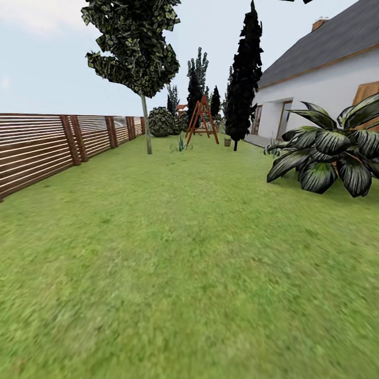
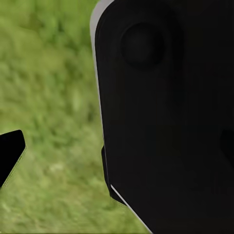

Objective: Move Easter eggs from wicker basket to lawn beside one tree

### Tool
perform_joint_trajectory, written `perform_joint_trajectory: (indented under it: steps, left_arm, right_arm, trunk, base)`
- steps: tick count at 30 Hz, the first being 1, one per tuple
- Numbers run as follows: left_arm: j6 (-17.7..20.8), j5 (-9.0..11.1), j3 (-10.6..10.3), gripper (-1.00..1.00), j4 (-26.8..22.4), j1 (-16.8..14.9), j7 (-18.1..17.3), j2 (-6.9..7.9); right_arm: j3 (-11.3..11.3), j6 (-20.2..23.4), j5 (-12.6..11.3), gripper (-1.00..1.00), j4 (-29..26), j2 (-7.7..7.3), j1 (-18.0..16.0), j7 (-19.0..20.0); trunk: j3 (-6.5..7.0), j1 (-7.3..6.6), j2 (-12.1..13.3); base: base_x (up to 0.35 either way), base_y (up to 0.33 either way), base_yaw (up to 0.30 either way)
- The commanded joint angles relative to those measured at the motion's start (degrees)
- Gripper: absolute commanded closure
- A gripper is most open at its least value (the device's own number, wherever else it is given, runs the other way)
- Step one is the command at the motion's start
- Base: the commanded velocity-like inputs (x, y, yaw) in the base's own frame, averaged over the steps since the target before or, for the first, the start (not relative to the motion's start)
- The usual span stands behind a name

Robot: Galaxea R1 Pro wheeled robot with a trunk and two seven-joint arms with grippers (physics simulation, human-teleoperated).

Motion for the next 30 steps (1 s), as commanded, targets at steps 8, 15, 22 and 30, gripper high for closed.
perform_joint_trajectory:
  steps: [8, 15, 22, 30]
  left_arm:
    - [-0.2, -0.1, -0.4, -1.0, 0.0, 0.0, 0.1, -0.02]
    - [-0.2, 0.0, -0.3, -1.0, 0.0, -0.1, 0.1, -0.02]
    - [-0.2, 0.0, -0.3, -1.0, 0.0, 0.0, 0.1, 0.0]
    - [-0.2, -0.1, -0.4, -1.0, 0.0, 0.0, 0.1, 0.01]
  right_arm:
    - [0.0, -0.1, 0.1, -1.0, 0.0, 0.0, 0.0, -0.1]
    - [-0.1, -0.1, 0.1, -1.0, 0.0, 0.0, 0.0, -0.1]
    - [-0.1, -0.1, 0.0, -1.0, 0.0, 0.0, 0.0, -0.1]
    - [-0.1, -0.1, 0.0, -1.0, 0.0, 0.0, 0.0, -0.1]
  trunk:
    - [-0.05, 0.03, 0.0]
    - [-0.05, 0.03, 0.0]
    - [-0.05, 0.03, 0.0]
    - [-0.05, 0.03, 0.0]
  base:
    - [0.332, 0.0, -0.002]
    - [0.332, 0.0, 0.0]
    - [0.332, 0.0, 0.0]
    - [0.332, 0.0, 0.0]
